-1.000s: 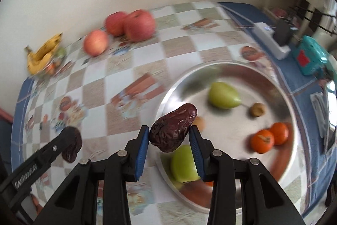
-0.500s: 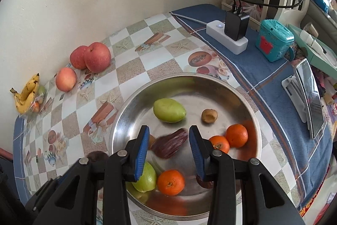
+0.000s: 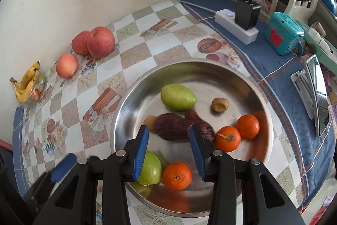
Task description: Organize fruits
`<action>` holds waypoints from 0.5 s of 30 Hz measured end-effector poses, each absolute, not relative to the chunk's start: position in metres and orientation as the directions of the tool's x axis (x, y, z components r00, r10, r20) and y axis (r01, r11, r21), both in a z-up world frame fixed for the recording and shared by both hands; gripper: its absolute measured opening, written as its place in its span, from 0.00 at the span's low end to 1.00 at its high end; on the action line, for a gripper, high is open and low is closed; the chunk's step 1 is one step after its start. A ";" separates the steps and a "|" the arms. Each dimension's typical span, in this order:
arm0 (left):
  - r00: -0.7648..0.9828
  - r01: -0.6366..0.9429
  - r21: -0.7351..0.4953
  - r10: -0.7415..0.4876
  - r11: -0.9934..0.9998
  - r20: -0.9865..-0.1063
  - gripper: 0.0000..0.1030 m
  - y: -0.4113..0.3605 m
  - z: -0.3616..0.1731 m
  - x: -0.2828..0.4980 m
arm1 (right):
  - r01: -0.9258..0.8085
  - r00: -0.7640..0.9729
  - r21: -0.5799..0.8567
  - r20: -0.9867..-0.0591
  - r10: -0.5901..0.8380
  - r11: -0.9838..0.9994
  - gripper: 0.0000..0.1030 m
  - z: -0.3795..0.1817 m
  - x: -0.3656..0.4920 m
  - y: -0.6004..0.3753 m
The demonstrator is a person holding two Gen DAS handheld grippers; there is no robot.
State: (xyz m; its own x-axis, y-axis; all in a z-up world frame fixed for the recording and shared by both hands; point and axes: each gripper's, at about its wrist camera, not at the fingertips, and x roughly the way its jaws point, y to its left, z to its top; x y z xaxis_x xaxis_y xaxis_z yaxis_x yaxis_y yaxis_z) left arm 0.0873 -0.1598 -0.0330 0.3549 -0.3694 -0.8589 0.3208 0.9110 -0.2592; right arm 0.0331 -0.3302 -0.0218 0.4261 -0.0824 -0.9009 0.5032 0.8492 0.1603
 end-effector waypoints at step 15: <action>0.472 0.134 -0.020 -0.082 0.991 -0.878 1.00 -0.066 -0.032 0.089 | 0.371 0.428 0.076 -0.899 -0.098 0.926 0.92 -0.034 0.039 -0.278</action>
State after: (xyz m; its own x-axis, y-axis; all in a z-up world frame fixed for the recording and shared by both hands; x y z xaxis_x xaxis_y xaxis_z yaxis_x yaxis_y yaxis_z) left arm 0.0894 -0.0660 -0.0318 0.4718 -0.0817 -0.8779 0.1345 0.9907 -0.0199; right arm 0.0387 -0.2782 -0.0344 0.4277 -0.0977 -0.8986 0.3705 0.9257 0.0757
